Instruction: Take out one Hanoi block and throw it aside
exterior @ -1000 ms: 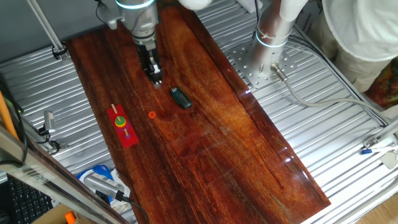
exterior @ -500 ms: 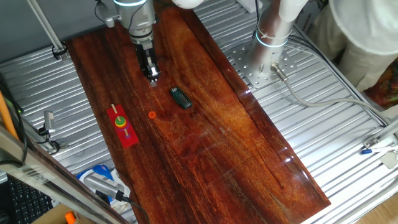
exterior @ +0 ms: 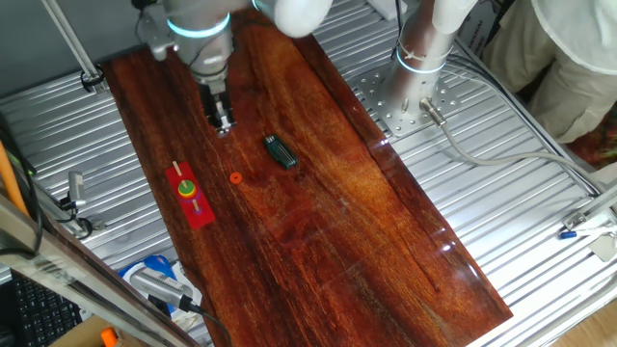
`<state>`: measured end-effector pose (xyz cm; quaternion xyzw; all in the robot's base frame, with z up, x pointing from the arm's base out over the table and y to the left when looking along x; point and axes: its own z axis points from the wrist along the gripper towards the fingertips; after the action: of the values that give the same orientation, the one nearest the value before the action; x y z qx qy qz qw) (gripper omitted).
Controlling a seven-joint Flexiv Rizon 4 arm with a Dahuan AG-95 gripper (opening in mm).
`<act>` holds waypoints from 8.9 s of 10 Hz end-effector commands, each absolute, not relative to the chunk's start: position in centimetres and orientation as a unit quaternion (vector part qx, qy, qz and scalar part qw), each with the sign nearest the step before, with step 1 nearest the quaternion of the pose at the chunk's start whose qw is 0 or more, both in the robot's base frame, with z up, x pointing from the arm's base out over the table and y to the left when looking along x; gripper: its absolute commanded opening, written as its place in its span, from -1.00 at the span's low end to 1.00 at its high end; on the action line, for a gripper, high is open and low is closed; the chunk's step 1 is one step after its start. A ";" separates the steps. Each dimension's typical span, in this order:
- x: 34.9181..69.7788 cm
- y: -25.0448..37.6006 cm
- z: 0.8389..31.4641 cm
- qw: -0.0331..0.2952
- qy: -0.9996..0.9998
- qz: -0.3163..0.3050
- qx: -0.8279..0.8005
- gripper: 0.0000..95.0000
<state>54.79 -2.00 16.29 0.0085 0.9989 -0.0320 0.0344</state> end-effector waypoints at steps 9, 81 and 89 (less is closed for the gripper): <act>62.3 -2.2 15.0 0.070 0.997 -0.036 0.018 -0.60; 69.2 -0.8 9.8 0.018 0.999 -0.006 -0.029 -0.20; 67.3 0.7 7.8 0.022 1.000 -0.003 -0.002 -0.20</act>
<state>66.85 0.63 7.91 -0.0022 0.9997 -0.0045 0.0248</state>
